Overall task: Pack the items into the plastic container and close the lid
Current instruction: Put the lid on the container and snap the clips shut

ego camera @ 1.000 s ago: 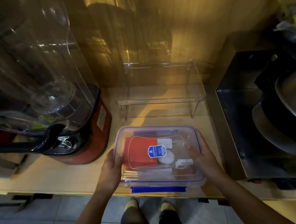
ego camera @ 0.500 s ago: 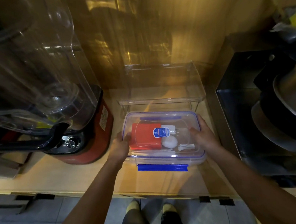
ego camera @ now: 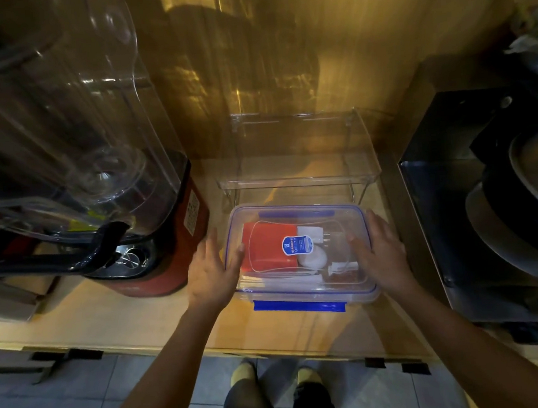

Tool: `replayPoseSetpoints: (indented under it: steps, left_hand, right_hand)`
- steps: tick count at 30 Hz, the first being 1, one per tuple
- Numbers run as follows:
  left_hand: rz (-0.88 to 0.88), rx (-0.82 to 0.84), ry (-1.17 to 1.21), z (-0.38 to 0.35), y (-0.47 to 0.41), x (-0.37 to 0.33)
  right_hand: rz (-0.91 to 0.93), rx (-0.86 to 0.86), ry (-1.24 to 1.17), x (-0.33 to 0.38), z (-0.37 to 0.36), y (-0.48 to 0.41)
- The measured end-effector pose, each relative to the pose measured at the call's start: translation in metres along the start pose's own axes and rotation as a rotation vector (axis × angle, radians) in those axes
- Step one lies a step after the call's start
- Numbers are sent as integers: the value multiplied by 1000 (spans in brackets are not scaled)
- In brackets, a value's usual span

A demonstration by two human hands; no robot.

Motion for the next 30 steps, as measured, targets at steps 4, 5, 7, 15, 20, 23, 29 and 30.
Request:
replayPoseSetpoints:
  steps: [4,5,7,15,20,23,29,30]
  left_hand:
    - [-305,-3,-252,-4,-13,-56]
    - [-343,42,-307,-14,-16,-65]
    - [-392,113,-396,-34,-18,-72]
    - [-381,146,-505,-62,-1,-46]
    - [-389,150,-508,-61,1,-49]
    - [-388,166,-508,-60,2,-50]
    - [-378,194,-493,-59,3,-51]
    - [-374,197,-494,-59,3,-50]
  right_hand:
    - [158,-6,184,30,1,-14]
    - [183,10,227,35,-2,-18]
    - [218,61,317,41,-11,-24]
    - [283,72,519,29,-16,-18]
    - [117,271,385,30,-23,-54]
    - [-81,489,66,29,-35,-70]
    - [-173,726,211,30,-51,-85]
    - [-147,715,194,35,-54,-86]
Point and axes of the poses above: each hand's wrist, its own y-axis away from the middle knuckle, its own z-axis out of the back of the hand, x = y × z, the point moved 10 cm from there along -y, towards the middle knuckle, and after that the axes turned 2 degrees about -y, right-handed, at the moved point
